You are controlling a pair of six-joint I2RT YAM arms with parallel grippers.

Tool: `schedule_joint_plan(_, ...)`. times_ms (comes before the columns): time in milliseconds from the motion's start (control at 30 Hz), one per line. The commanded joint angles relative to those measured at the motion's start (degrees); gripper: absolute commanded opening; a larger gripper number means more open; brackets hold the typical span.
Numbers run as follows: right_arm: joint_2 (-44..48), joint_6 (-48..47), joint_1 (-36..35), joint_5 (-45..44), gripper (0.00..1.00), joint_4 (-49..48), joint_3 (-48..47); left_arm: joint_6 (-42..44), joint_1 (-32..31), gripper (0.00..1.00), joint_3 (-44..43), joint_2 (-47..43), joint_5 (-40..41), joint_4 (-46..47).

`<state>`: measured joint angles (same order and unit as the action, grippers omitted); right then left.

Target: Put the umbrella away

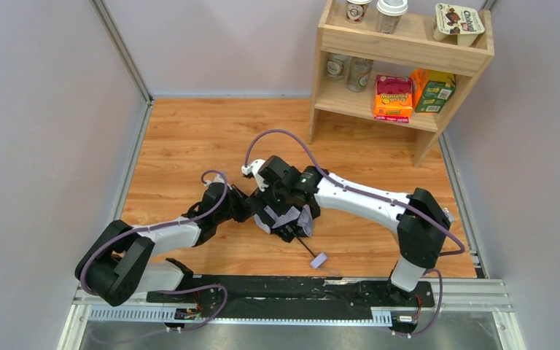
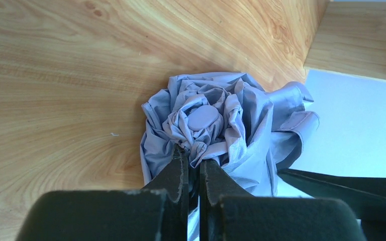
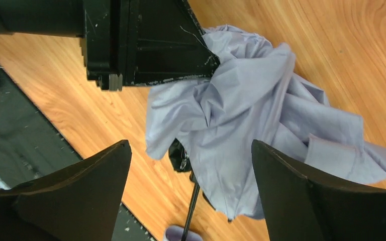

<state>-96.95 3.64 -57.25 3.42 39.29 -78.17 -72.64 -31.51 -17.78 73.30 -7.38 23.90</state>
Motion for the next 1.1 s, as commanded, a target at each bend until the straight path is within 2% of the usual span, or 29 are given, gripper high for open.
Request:
schedule_joint_plan(0,-4.56,-1.17,-3.73,-6.23,0.95,-6.49,2.04,-1.17,-0.13,0.00,-2.34,-0.35,1.58,-13.08)
schedule_joint_plan(133,-6.93,-2.76,-7.07,-11.05,0.96,-12.47,6.97,-3.82,-0.05,0.00,-3.75,-0.88,2.10,-18.00)
schedule_joint_plan(267,-10.80,-2.15,-9.10,-25.27,0.94,-14.06,9.61,-5.84,-0.05,0.00,-3.75,-1.14,1.67,-20.20)
schedule_joint_plan(333,-11.60,-1.71,-9.19,-27.93,0.90,-15.20,10.93,-6.90,-0.05,0.00,-3.75,-1.31,1.31,-20.99)
schedule_joint_plan(400,-11.51,-1.27,-8.93,-28.04,0.80,-17.30,12.95,-7.60,-0.05,0.00,-3.58,-2.01,1.22,-21.18)
schedule_joint_plan(500,-12.21,-0.57,-7.18,-23.92,0.55,-19.68,15.50,-7.69,-0.13,0.00,-2.70,-3.51,1.93,-21.62)
schedule_joint_plan(667,-12.22,-1.09,-5.41,-15.22,0.19,-23.55,19.37,-6.64,-0.05,0.00,-0.24,-8.51,4.03,-19.08)
schedule_joint_plan(700,-11.95,-1.35,-4.72,-12.41,0.13,-24.34,19.98,-5.94,-0.13,0.05,0.63,-9.30,4.30,-18.11)
schedule_joint_plan(733,-11.78,-1.62,-4.10,-10.30,0.07,-24.96,20.42,-5.67,-0.05,0.29,1.25,-10.79,4.82,-16.53)
schedule_joint_plan(767,-11.77,-1.79,-3.22,-7.84,0.02,-25.31,20.60,-4.97,-0.05,0.41,2.13,-11.59,5.52,-16.08)
schedule_joint_plan(800,-12.04,-2.14,-2.26,-5.12,0.00,-25.14,20.52,-4.10,-0.05,0.67,2.48,-13.43,6.58,-15.73)
schedule_joint_plan(833,-12.30,-2.49,-1.38,-1.44,0.00,-24.88,20.43,-3.39,-0.05,0.77,2.84,-14.49,7.19,-15.90)
schedule_joint_plan(933,-11.69,-2.85,1.69,6.83,0.00,-25.66,21.30,1.08,0.04,0.78,2.31,-18.70,7.20,-19.32)
schedule_joint_plan(1067,-11.86,-2.15,6.36,19.23,0.00,-26.28,21.31,3.03,0.04,0.78,4.41,-23.53,7.20,-20.48)
